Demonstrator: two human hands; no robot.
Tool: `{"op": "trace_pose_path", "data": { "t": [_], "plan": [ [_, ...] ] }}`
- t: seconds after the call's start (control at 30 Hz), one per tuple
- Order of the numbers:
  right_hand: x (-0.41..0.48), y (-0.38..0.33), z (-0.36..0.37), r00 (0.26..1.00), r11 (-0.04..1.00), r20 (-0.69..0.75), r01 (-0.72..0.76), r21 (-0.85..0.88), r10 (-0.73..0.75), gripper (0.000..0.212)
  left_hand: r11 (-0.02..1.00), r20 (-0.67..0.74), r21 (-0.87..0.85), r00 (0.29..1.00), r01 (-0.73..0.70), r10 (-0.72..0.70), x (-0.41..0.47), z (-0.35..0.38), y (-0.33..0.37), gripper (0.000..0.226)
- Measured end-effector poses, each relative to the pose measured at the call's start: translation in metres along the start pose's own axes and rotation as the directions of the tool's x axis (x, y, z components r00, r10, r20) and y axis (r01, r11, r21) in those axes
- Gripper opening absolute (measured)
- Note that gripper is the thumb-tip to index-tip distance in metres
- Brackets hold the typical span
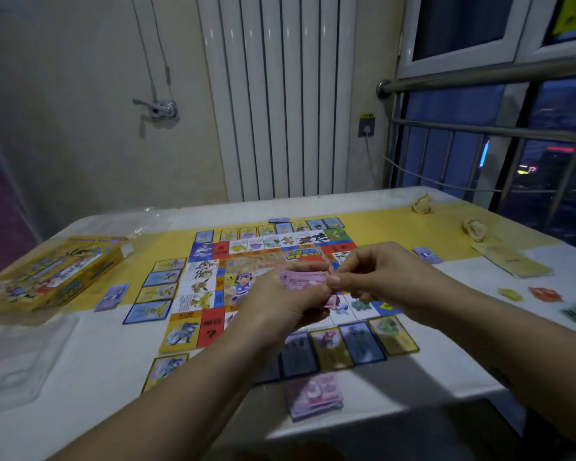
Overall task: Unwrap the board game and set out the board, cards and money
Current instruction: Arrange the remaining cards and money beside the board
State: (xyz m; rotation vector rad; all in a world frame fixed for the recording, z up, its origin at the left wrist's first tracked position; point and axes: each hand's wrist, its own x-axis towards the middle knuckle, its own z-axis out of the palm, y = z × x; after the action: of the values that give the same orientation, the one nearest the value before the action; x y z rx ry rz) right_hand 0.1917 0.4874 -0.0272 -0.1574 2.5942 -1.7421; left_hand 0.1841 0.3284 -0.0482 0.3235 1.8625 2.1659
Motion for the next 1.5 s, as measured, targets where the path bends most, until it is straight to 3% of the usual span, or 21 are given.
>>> {"op": "trace_pose_path", "data": {
  "t": [0.17,0.3,0.57,0.63,0.73,0.97,1.13,1.2,1.27,1.37,1.43,1.5],
  "plan": [
    [0.018,0.000,-0.019,0.999,0.995,0.048,0.009,-0.102,-0.004,0.011,0.995,-0.009,0.104,1.000,-0.003,0.004,0.029,0.006,0.001,0.018],
    [0.034,0.011,-0.033,1.000,0.986,-0.005,-0.026,-0.163,0.025,0.019,0.998,-0.009,0.026,0.998,0.059,-0.059,0.050,0.011,0.002,0.010],
    [0.059,0.020,-0.065,0.996,0.967,-0.083,-0.006,-0.256,-0.016,0.016,0.994,0.031,0.070,0.996,0.086,-0.088,0.094,0.031,0.001,0.012],
    [0.072,0.029,-0.090,0.972,0.978,-0.235,-0.042,-0.202,-0.007,0.013,0.991,0.037,-0.008,0.991,0.132,-0.132,0.106,0.037,0.004,0.015],
    [0.093,0.057,-0.129,0.869,0.968,-0.495,-0.128,-0.215,0.005,0.004,0.981,0.037,-0.081,0.984,0.175,-0.172,0.122,0.044,0.006,0.020],
    [0.130,0.140,-0.158,0.741,0.794,-0.656,-0.483,-0.370,0.145,0.010,0.981,0.043,-0.050,0.982,0.186,-0.184,0.137,0.052,-0.005,0.015],
    [0.126,0.158,-0.159,0.781,0.504,-0.616,-0.572,-0.647,0.097,0.011,0.978,0.025,0.022,0.978,0.206,-0.207,0.140,0.039,-0.007,0.015],
    [0.127,0.146,-0.157,0.782,0.576,-0.622,-0.529,-0.623,0.045,0.017,0.974,0.010,0.055,0.976,0.218,-0.218,0.141,0.030,-0.008,0.014],
    [0.128,0.121,-0.145,0.818,0.765,-0.575,-0.366,-0.530,-0.006,0.021,0.975,0.006,0.053,0.976,0.217,-0.218,0.141,0.023,-0.009,0.012],
    [0.122,0.065,-0.103,0.944,0.965,-0.330,-0.085,-0.249,-0.002,0.025,0.983,-0.002,0.011,0.984,0.181,-0.181,0.139,0.013,-0.007,0.012],
    [0.115,0.033,-0.071,0.990,0.989,-0.140,-0.038,-0.146,0.018,0.029,0.990,-0.014,-0.022,0.990,0.139,-0.140,0.135,0.005,-0.003,0.016],
    [0.115,0.014,-0.041,0.999,0.992,-0.042,0.007,-0.129,-0.012,0.022,0.995,-0.030,-0.030,0.995,0.092,-0.093,0.128,-0.010,0.002,0.016]
  ]
}}
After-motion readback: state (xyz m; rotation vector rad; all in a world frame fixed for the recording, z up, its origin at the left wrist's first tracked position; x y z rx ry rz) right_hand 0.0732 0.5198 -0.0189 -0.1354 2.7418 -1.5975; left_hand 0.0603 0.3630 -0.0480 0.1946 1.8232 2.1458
